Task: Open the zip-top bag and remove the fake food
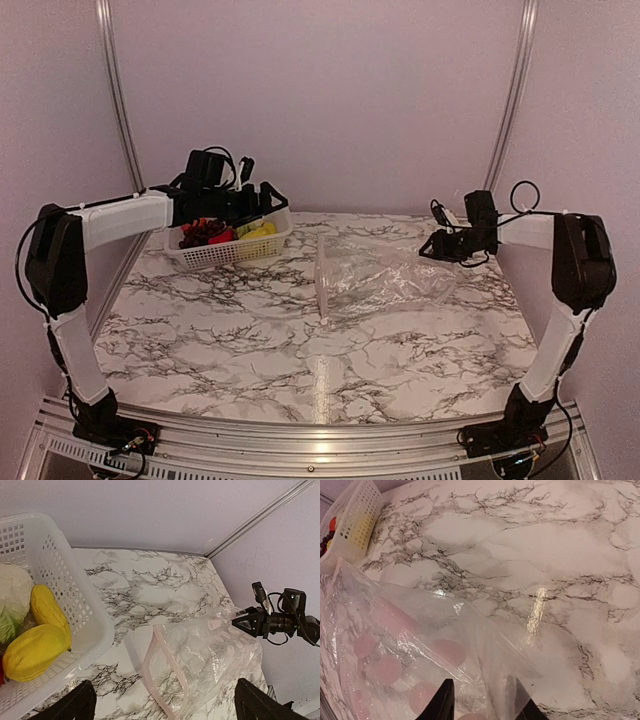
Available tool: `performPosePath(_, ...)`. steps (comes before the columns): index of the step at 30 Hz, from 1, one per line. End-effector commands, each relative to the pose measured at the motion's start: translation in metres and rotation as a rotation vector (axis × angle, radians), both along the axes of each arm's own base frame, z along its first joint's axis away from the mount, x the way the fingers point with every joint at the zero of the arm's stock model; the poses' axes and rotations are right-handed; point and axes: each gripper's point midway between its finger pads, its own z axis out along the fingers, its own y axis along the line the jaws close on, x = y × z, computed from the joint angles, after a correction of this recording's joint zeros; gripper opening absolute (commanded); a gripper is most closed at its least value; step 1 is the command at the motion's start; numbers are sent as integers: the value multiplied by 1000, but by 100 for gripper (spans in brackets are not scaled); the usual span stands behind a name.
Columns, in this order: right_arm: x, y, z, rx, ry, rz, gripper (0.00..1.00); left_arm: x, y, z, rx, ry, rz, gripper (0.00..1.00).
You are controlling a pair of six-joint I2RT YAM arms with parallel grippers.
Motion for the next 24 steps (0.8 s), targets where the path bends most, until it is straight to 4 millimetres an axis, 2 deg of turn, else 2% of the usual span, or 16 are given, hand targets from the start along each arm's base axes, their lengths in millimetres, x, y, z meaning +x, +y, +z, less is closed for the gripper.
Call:
performPosePath(1,21,-15,16,-76,-44,-9,45,-1,58,12,-6,44,120,99)
performPosePath(3,27,-15,31,-77,-74,-14,53,-3,74,16,-95,97,136,99)
performPosePath(6,34,-17,62,-78,-129,-23,73,-5,92,29,-145,115,142,99)
performPosePath(8,35,-14,85,-62,-170,-24,85,-10,104,35,-88,105,148,99)
performPosePath(11,32,-11,122,-31,-224,-23,96,-14,120,38,27,107,167,99)
performPosePath(16,10,-9,165,1,-295,-19,99,-28,145,48,129,59,227,99)
performPosePath(21,-26,-6,183,31,-328,-1,99,-50,170,47,197,38,299,99)
performPosePath(24,-51,-3,187,54,-344,16,99,-68,183,33,233,53,339,99)
